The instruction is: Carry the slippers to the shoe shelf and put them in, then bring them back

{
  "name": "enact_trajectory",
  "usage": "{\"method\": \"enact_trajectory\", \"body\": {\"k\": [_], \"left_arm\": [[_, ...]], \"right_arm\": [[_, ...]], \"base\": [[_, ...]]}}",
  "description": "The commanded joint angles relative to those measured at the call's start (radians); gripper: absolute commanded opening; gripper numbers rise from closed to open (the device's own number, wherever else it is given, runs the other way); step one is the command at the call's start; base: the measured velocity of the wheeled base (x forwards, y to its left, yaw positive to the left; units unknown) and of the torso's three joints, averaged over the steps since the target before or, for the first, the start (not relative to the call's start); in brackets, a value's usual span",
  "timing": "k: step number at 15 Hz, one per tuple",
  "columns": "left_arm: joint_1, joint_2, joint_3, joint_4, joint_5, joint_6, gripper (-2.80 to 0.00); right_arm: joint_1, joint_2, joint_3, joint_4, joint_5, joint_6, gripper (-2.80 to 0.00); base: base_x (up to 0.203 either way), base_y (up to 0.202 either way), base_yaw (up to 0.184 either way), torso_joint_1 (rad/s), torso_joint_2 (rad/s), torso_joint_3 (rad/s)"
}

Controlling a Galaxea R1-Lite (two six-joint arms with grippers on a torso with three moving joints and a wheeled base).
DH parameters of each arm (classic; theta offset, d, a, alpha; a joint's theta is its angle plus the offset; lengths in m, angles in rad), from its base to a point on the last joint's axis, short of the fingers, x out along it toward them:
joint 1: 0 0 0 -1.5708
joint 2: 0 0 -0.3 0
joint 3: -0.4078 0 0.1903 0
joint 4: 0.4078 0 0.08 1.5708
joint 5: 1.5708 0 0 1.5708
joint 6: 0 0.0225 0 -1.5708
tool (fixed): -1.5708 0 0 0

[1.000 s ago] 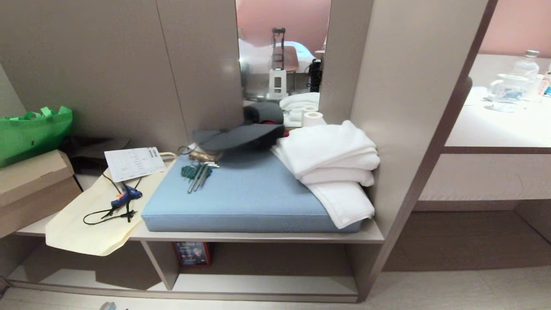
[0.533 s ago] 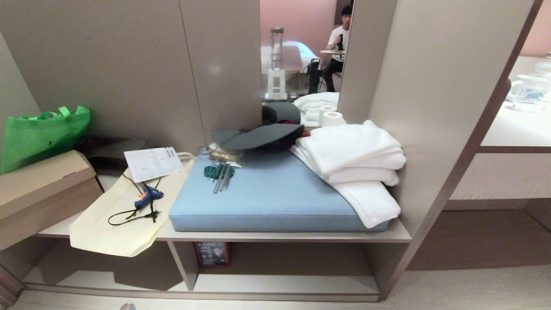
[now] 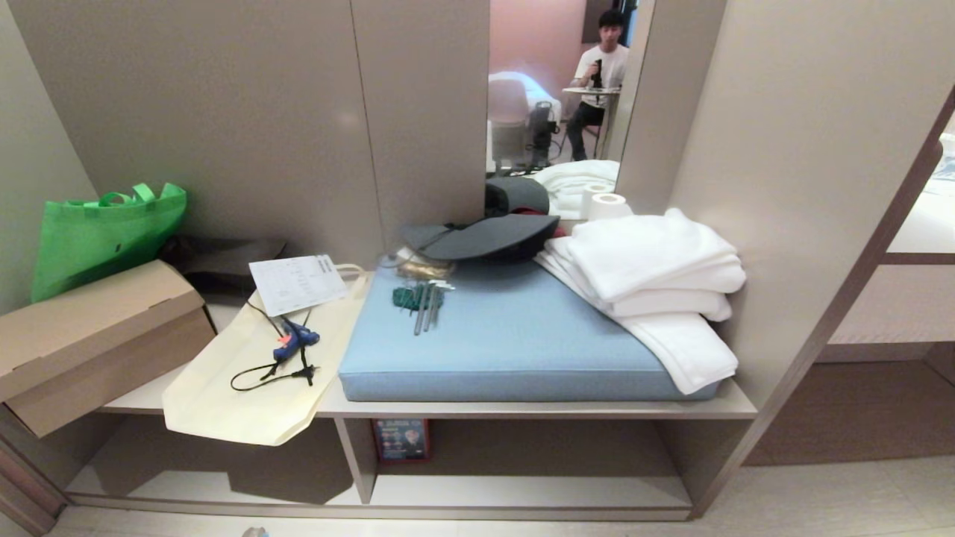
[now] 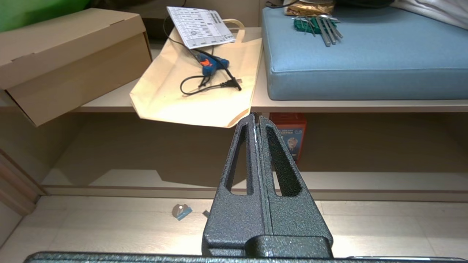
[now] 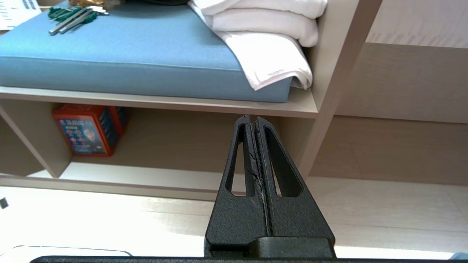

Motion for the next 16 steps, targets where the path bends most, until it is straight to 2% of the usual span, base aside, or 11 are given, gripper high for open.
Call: {"method": "enact_trajectory", "body": {"k": [1,6,16], "left_arm": [[0.000,0.001,0.000,0.000,0.000,0.000,-2.80],[0.000,0.000,0.000,0.000,0.000,-0.006,-2.80],[0.000,0.000,0.000,0.000,0.000,-0.006,-2.80]], "right_arm": [[0.001,0.002,0.000,0.000,0.000,0.000,-2.80],[0.001,0.002,0.000,0.000,0.000,0.000,-2.80],[0.001,0.002,0.000,0.000,0.000,0.001,-2.80]], "base": [[0.000,0.000,0.000,0.000,0.00,0.000],[-0.010,0.000,0.001,0.000,0.00,0.000],[-0.190,0.000,0.001,0.001,0.00,0.002]]}}
